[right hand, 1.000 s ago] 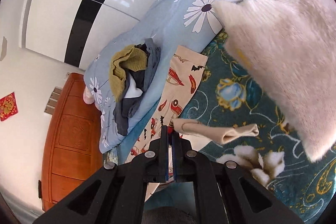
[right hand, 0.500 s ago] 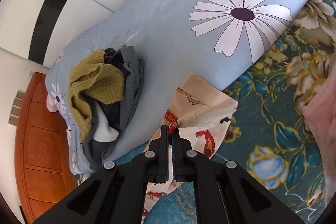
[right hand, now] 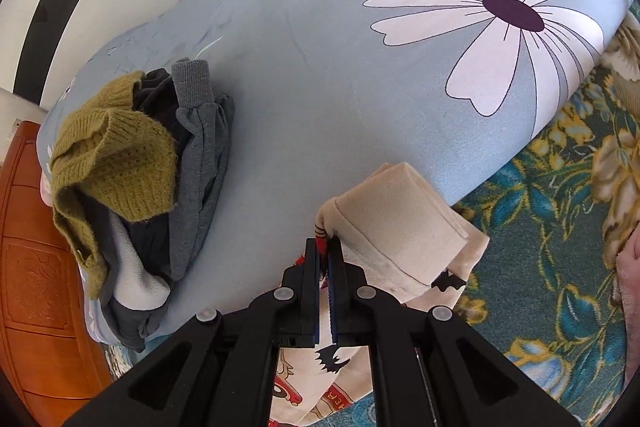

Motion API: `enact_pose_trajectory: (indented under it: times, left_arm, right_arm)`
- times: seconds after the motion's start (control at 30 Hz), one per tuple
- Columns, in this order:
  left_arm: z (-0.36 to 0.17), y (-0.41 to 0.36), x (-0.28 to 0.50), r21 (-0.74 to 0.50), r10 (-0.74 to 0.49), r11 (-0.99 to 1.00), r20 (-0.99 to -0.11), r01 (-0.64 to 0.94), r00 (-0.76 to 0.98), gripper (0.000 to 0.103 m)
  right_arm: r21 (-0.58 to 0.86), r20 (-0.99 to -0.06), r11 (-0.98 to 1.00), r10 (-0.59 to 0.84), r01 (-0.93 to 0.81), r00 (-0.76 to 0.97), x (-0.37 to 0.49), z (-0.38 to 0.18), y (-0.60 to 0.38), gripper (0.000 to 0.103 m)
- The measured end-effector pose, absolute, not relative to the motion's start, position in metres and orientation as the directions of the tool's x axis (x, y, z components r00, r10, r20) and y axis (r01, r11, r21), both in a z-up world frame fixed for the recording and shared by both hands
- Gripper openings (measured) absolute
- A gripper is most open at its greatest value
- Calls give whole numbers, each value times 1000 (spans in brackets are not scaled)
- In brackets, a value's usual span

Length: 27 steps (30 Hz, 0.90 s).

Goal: Fold clothes

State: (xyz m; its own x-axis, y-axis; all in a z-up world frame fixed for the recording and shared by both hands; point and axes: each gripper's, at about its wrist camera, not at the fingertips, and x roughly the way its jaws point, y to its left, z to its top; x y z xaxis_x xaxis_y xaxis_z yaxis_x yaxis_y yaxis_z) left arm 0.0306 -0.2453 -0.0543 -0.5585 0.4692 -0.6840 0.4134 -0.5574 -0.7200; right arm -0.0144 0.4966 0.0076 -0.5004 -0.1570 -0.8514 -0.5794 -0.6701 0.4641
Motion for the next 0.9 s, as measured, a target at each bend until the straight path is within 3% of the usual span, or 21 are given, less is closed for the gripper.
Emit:
enact_pose_trajectory:
  times: [0.07,0.17,0.23,0.4,0.53,0.9]
  left_arm:
    - [-38,-244,40,-734,474,-568,-661,372,-582,44]
    - [-23,-248,66,-670,386,-629,-710,395,-589,53]
    - [-28,-254,89,-605,316,-655,-764,453,-563,53]
    - [-67,-270,144,-546,272,-614,-824,570,-497,53]
    - [-97,-265,160,-591,333,-546,-803,594,-494,53]
    - [-105,-251,148,-672,290,-480,-729,565,-620,51]
  right_arm:
    - [475,-840,-673,-156,-567,-519,-8,12,497,17]
    - [494,-815,-692,-157,-526,-558,5,24,497,30]
    - [485,-804,-718,-142,-499,-577,19,32,498,31]
    - [483,-812,-705,-138,-520,-567,60,22,513,34]
    - [473,-839,-681,-155,-559,-522,75,-4,519,35]
    - [541,-813,-624,-216,-564,-541,68,-31,507,35]
